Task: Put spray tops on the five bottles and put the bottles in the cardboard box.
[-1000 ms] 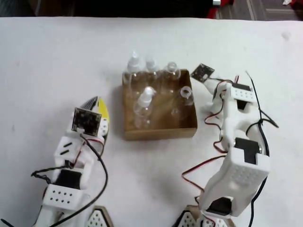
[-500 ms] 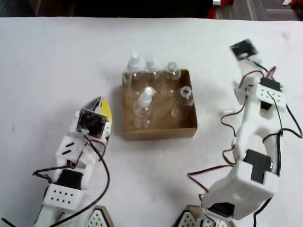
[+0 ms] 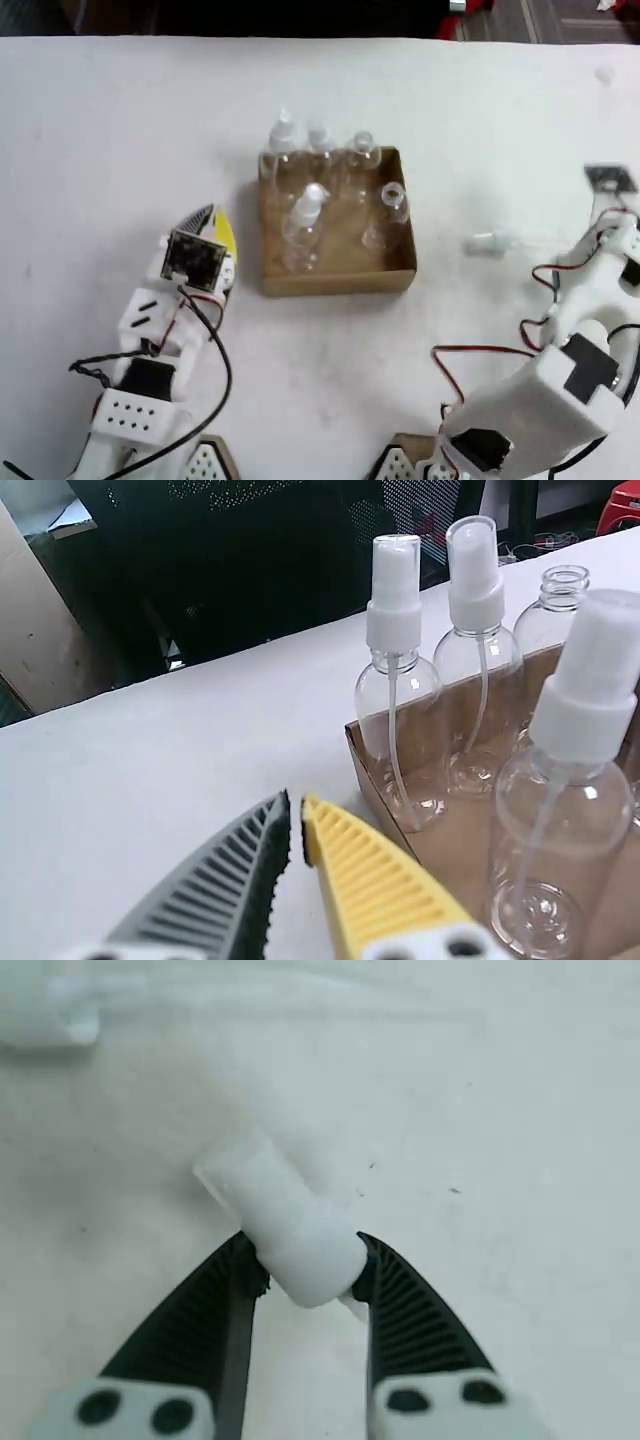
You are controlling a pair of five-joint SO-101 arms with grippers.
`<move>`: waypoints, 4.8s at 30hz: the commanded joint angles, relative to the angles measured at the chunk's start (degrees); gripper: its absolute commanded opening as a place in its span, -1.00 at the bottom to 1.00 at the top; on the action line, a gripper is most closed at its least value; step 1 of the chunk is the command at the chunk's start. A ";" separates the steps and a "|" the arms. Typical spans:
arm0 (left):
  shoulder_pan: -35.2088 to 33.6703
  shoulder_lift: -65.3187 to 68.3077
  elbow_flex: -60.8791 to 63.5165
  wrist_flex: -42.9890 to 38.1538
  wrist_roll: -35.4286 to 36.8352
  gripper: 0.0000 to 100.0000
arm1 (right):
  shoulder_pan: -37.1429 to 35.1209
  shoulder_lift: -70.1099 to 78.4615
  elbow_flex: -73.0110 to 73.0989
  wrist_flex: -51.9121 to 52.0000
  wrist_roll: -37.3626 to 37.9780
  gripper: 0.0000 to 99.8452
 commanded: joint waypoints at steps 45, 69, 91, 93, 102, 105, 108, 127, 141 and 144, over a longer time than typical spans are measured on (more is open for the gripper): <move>0.75 -1.45 -0.26 -1.14 -0.88 -0.95 | -7.34 2.15 -0.35 -2.59 33.49 -0.93; 0.40 -1.45 -0.44 -1.05 -0.88 -0.95 | -21.23 -41.80 9.49 7.16 3.43 -0.96; 0.40 -1.45 -0.53 -0.97 -0.88 -0.95 | -37.93 -72.92 42.64 -52.53 -4.66 -0.97; 0.40 -1.45 -0.53 -1.05 -0.88 -0.95 | -38.46 -75.65 44.66 -60.35 -14.24 -0.97; 0.57 -1.45 -0.44 -1.23 -0.88 -0.95 | -38.29 -70.55 33.49 -63.78 -53.19 -0.97; 0.66 -1.45 -0.35 -1.23 -0.88 -0.95 | -40.31 -63.69 29.10 -63.96 -57.76 -0.97; 0.40 -1.45 -0.35 -1.23 -0.88 -0.95 | -43.38 -57.27 25.67 -64.04 -58.20 -0.97; 0.40 -1.45 -0.26 -1.32 -0.97 -0.95 | -46.90 -38.46 18.37 -73.54 -58.11 -0.97; 0.40 -1.45 -0.26 -1.32 -0.97 -0.95 | -46.29 -41.36 18.46 -65.98 -57.85 -0.97; 0.40 -1.45 -0.26 -1.32 -0.97 -0.95 | -45.41 -40.48 18.46 -65.89 -58.11 -0.97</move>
